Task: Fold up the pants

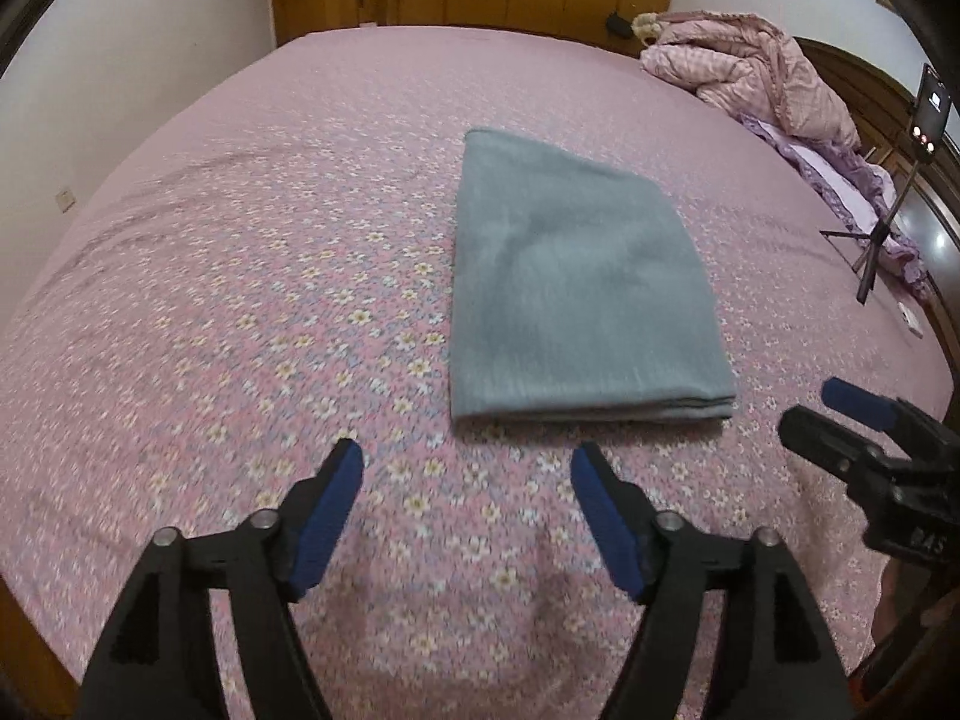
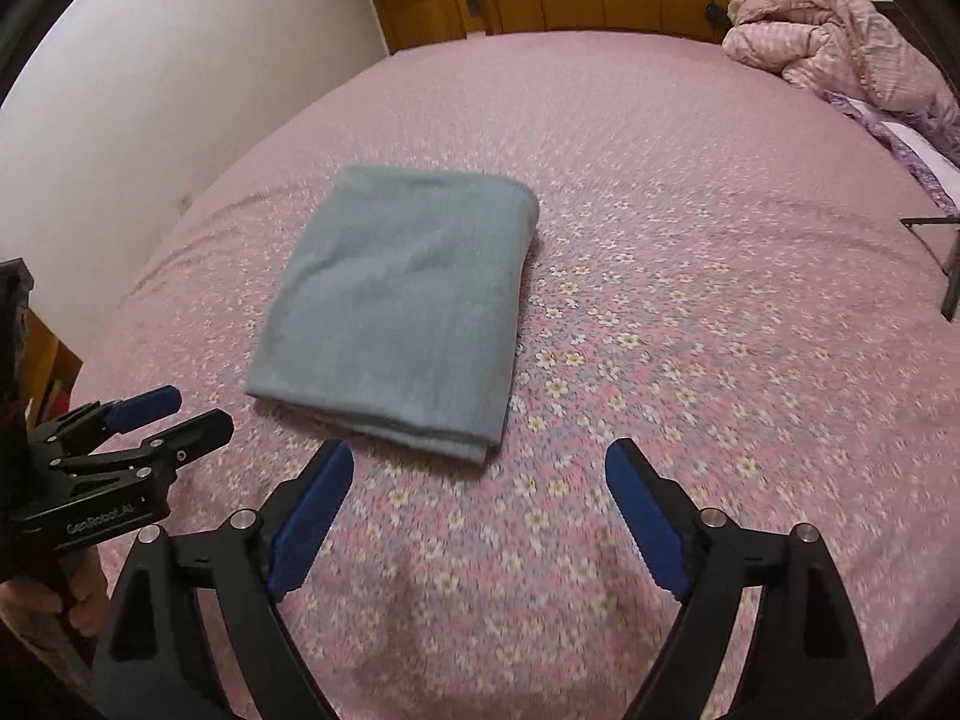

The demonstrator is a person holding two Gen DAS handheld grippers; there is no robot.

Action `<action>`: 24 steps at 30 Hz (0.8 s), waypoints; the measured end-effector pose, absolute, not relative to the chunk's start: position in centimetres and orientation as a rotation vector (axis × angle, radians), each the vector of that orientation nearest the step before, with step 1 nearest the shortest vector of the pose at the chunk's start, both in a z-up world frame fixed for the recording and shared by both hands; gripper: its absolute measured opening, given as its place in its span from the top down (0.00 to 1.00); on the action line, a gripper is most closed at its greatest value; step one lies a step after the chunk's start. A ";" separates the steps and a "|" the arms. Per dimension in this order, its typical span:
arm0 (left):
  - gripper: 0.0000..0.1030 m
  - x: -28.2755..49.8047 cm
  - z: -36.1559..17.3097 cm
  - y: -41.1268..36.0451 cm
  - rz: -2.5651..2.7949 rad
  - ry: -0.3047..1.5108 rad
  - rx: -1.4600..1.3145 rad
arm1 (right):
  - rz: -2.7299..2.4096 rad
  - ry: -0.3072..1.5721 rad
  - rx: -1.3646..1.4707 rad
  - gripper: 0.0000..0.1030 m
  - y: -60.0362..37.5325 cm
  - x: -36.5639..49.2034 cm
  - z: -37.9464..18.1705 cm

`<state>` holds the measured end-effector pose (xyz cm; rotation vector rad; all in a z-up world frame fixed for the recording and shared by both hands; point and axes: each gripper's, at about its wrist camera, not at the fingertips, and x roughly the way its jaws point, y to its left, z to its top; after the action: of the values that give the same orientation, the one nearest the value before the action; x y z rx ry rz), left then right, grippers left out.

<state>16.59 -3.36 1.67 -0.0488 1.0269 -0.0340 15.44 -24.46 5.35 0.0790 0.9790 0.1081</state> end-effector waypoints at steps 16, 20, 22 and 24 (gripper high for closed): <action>0.02 15.8 -0.3 -6.0 0.007 1.059 -0.020 | 0.047 0.998 0.074 0.06 -24.8 12.6 2.7; 0.02 16.8 -1.2 -5.7 0.020 1.087 -0.049 | 0.045 1.004 0.076 0.06 -25.1 13.2 2.0; 0.02 17.4 -1.8 -5.5 0.028 1.100 -0.052 | 0.041 1.002 0.058 0.06 -25.0 13.6 1.7; 0.02 17.9 -2.3 -5.5 0.035 1.113 -0.045 | 0.034 1.002 0.036 0.06 -24.7 14.0 1.2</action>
<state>17.94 -5.50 -2.29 -0.0453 1.1126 0.0350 13.99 -24.74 1.19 0.0356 1.0024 0.0336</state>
